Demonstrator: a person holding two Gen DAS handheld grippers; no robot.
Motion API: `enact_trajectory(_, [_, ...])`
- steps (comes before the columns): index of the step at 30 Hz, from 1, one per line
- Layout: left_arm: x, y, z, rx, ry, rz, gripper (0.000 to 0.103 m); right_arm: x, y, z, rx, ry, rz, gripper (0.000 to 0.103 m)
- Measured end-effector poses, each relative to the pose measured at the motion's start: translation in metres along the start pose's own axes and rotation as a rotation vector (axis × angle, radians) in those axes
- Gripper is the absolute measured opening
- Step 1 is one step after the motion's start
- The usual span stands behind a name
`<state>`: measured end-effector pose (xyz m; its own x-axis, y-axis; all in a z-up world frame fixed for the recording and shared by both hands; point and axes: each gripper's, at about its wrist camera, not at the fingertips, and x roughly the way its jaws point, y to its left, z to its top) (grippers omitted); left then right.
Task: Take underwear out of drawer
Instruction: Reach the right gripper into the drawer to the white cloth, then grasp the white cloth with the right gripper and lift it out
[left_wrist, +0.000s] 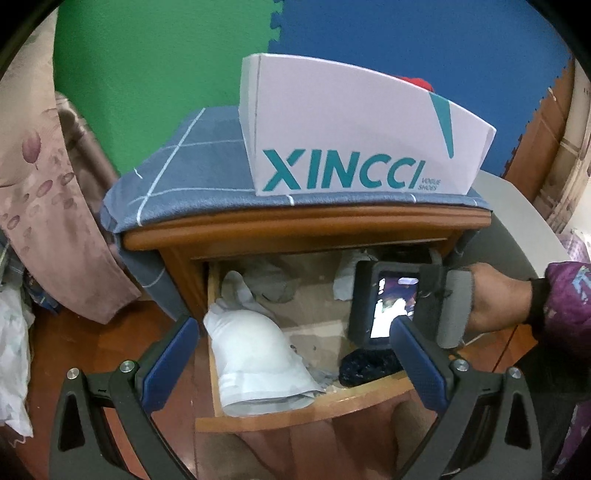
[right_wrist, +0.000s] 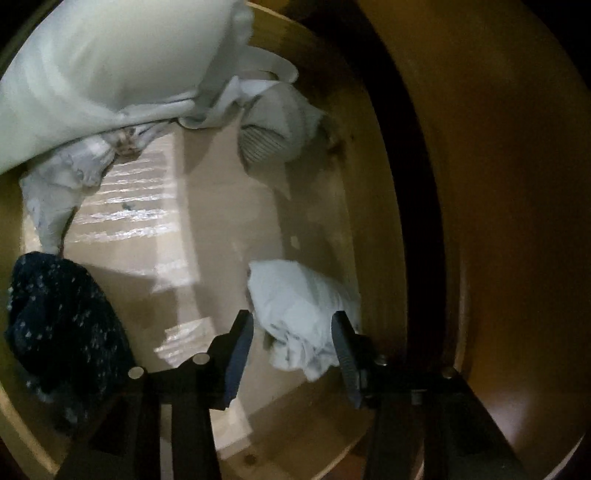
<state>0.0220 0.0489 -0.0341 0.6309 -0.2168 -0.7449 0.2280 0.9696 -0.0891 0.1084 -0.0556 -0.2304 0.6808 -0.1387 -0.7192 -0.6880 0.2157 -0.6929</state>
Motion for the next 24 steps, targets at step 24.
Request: enact_trajectory(24, [0.011,-0.019,-0.004,0.058,0.047,-0.038,0.102,0.039,-0.02,-0.023,0.071,0.081,0.011,0.022])
